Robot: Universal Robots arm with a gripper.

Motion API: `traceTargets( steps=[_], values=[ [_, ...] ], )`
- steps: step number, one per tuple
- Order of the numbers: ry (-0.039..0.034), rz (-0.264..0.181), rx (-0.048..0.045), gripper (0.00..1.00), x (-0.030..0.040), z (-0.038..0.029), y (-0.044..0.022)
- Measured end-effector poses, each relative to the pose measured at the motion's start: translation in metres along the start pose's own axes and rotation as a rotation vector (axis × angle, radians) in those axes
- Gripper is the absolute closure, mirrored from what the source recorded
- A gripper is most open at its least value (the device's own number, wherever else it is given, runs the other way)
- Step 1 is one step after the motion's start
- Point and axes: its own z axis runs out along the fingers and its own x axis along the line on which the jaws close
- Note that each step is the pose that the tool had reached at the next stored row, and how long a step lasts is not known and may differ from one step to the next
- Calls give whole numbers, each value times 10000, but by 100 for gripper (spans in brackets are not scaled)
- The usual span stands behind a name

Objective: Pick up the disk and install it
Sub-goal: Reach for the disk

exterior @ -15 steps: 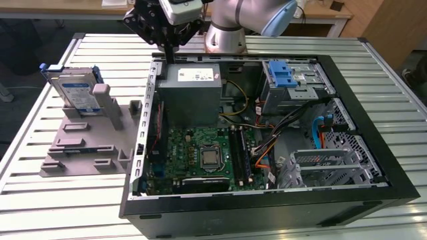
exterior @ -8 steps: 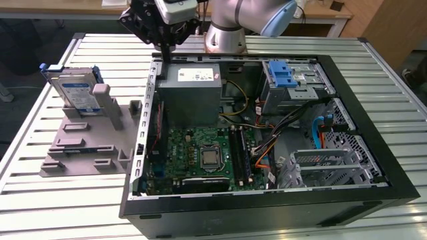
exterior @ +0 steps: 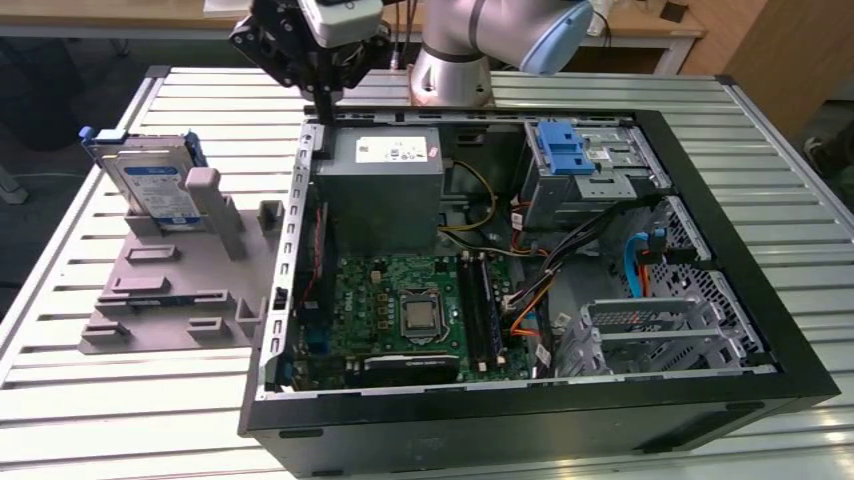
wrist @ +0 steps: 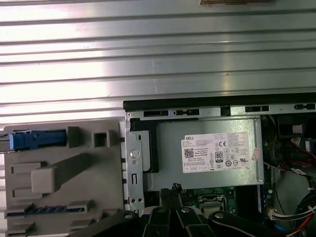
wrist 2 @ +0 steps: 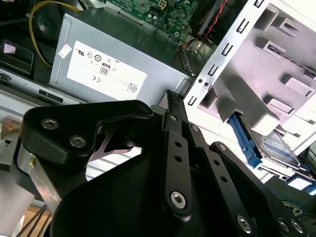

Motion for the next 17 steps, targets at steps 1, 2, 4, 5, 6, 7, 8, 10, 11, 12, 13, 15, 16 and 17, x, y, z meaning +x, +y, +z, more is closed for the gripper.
traceTargets(
  steps=[1,2,4,5,6,7,8,10,11,12,13,15,16,17],
  values=[
    [0,0,0,89,7,1,3],
    [0,0,0,89,14,1,8],
    [0,0,0,89,30,2,20],
    [0,0,0,89,40,3,26],
    [0,1,0,89,52,3,31],
    [0,1,0,89,64,4,36],
    [1,1,1,89,78,4,41],
    [-1,1,-1,89,109,5,49],
    [0,0,0,89,124,5,52],
    [0,0,1,89,140,5,55],
    [1,-1,1,89,155,6,57],
    [0,1,0,89,186,7,61],
    [-1,1,0,89,200,8,62],
    [-1,1,0,89,214,8,63]
  ],
)
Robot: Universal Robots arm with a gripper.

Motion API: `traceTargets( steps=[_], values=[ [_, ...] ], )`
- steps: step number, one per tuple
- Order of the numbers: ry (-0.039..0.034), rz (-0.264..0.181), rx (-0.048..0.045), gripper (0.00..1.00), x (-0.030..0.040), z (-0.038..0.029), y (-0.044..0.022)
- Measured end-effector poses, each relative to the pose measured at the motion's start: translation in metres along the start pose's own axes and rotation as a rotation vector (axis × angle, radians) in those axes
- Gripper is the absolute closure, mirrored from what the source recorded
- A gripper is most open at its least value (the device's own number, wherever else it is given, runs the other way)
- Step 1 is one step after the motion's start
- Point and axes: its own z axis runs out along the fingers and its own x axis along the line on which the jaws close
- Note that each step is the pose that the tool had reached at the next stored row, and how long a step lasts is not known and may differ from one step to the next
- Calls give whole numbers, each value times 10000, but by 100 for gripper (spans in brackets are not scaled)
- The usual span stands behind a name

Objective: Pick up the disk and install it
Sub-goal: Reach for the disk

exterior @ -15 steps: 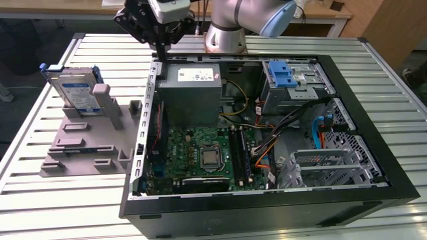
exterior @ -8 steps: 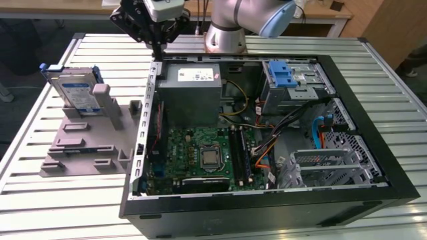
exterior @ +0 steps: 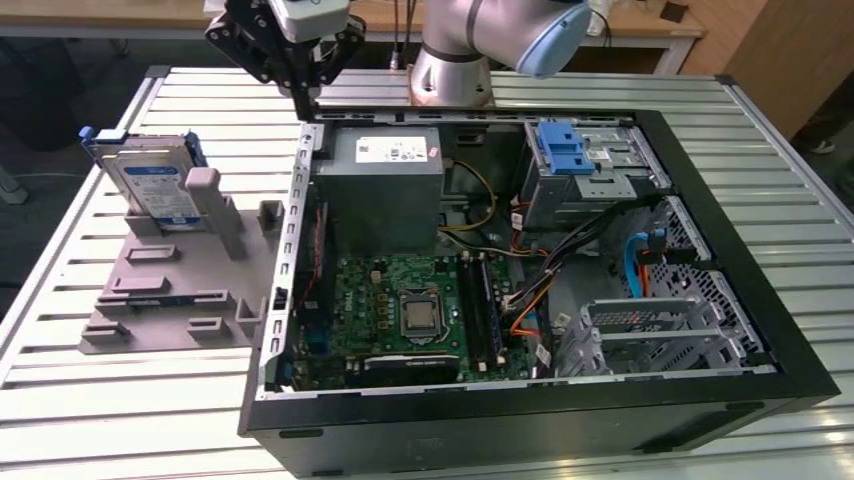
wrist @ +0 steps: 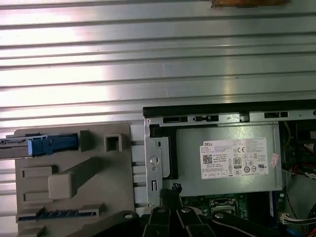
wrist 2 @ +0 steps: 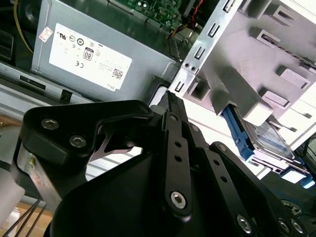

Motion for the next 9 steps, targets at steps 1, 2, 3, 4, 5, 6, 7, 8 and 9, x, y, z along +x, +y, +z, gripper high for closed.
traceTargets(
  steps=[1,2,3,4,5,6,7,8,9],
  values=[
    [0,0,-1,89,12,1,2],
    [0,0,0,89,23,1,3],
    [0,0,0,89,33,1,3],
    [0,-1,0,89,43,2,4],
    [1,-1,0,89,52,3,4],
    [1,-1,0,89,63,3,5],
    [0,-1,-1,89,70,4,5],
    [0,-1,-1,89,79,5,6],
    [0,-1,0,89,86,5,6]
  ],
)
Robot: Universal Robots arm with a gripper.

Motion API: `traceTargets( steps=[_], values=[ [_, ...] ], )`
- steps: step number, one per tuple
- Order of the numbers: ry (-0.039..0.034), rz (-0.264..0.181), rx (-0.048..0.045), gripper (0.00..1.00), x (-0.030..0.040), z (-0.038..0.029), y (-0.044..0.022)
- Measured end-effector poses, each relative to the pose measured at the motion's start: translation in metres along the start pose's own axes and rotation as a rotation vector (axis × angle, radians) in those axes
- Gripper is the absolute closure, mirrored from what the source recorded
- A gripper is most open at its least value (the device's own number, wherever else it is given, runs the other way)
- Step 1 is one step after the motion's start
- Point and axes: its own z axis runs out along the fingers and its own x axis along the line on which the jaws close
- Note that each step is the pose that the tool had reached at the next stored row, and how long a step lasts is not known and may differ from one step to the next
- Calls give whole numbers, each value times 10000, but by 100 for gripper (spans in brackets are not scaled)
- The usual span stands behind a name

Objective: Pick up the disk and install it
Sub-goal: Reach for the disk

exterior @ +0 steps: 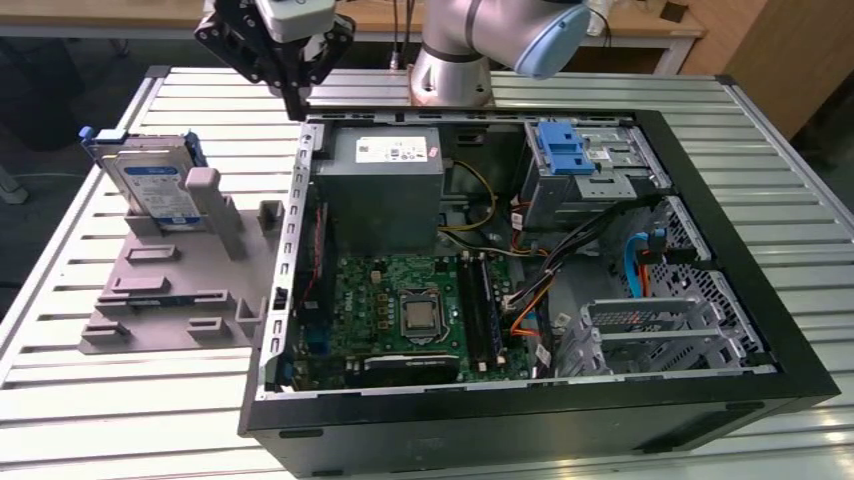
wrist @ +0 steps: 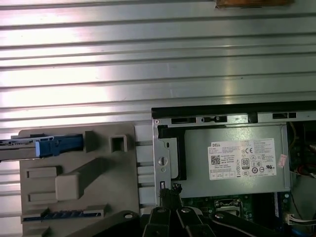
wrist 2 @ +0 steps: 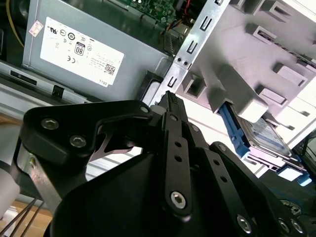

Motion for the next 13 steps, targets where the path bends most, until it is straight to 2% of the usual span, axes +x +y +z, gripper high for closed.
traceTargets(
  steps=[13],
  values=[
    [0,0,0,89,90,7,-1]
  ],
)
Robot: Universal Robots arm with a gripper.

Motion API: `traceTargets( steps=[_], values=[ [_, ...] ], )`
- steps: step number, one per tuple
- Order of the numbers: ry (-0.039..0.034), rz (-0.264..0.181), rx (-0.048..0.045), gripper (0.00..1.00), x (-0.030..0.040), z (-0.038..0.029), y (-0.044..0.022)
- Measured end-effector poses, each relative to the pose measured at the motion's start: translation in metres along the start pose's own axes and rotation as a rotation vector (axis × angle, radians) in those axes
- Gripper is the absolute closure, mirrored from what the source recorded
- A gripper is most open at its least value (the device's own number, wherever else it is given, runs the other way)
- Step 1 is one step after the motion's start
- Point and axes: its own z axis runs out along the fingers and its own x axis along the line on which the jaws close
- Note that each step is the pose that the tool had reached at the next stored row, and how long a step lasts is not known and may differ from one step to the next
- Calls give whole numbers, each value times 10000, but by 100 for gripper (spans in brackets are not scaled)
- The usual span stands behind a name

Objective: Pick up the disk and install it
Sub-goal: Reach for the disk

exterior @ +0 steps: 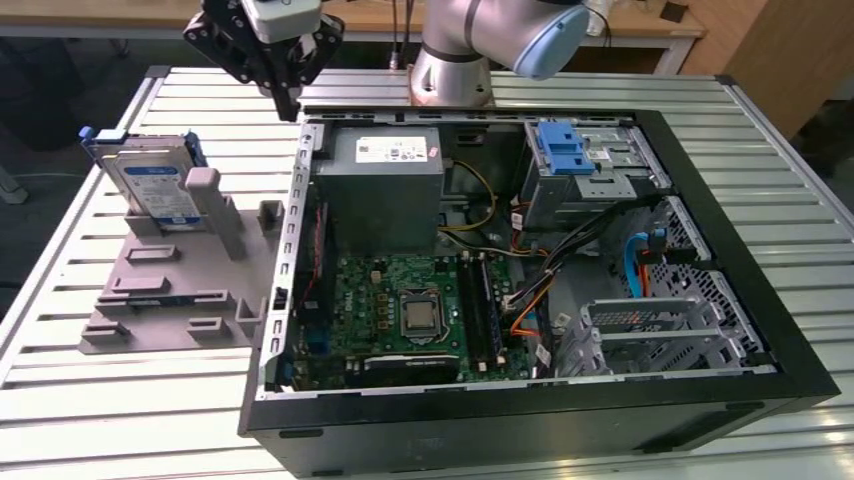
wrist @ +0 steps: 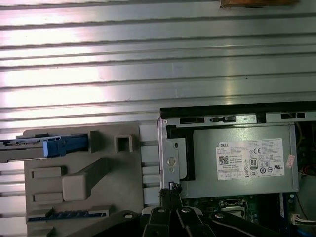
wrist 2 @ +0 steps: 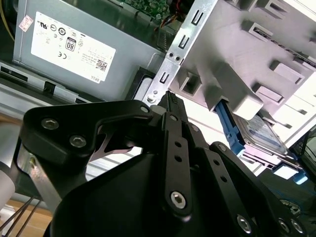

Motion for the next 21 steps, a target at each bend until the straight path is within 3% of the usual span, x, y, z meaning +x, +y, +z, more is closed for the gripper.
traceTargets(
  steps=[11,21],
  values=[
    [0,-1,0,89,84,5,-4],
    [6,1,1,89,209,9,11]
  ],
)
